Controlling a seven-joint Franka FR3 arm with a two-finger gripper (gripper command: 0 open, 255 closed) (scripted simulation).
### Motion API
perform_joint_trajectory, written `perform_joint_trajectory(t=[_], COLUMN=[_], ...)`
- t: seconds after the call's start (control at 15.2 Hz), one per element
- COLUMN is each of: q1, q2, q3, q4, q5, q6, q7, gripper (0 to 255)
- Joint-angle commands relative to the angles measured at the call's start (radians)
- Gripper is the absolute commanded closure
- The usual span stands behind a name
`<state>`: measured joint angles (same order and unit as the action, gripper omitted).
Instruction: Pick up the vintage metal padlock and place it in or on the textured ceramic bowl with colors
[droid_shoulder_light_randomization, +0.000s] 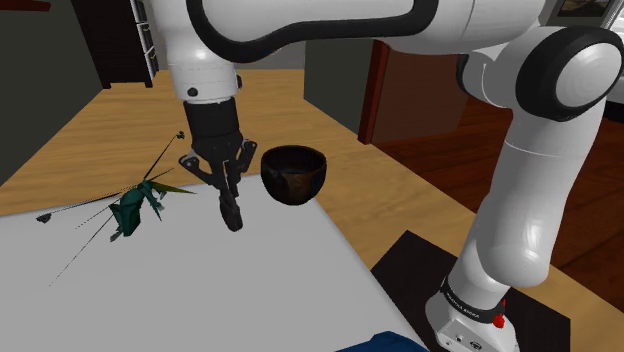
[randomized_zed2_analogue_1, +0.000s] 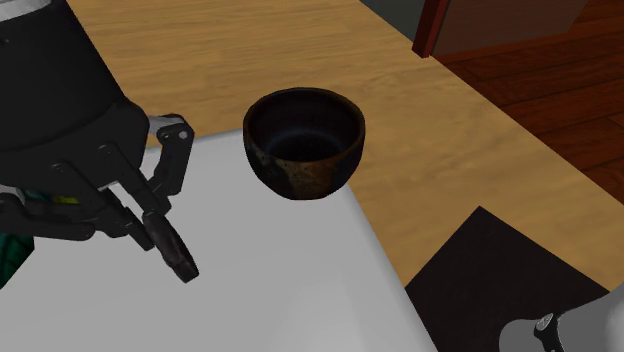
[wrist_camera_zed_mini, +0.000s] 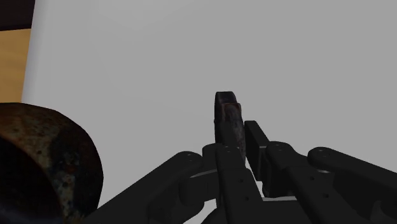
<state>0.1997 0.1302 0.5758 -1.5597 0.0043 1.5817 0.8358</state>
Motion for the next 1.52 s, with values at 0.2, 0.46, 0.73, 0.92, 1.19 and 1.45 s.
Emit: perform_joint_trajectory(t=[0.2,0.46,0.73,0.92,1.19,1.45], q1=[0.008,0.017,0.030,0.043,0.068,0.108], q2=[0.020,0.039,0.065,0.091,0.134,0.192], q3=[0.003,0.006,0.010,0.013,0.017,0.021], q4=[0.091,0.169,0.256,0.329,0.442,0.582], q5=[-0.010,-0.020,-0.034,-0.048,-0.072,-0.107], q6=[-0.075,-0.135,-0.199,-0.251,-0.325,-0.412], q7=[0.011,0.021,0.032,0.043,0.058,0.076], gripper=[255,255,255,255,255,255])
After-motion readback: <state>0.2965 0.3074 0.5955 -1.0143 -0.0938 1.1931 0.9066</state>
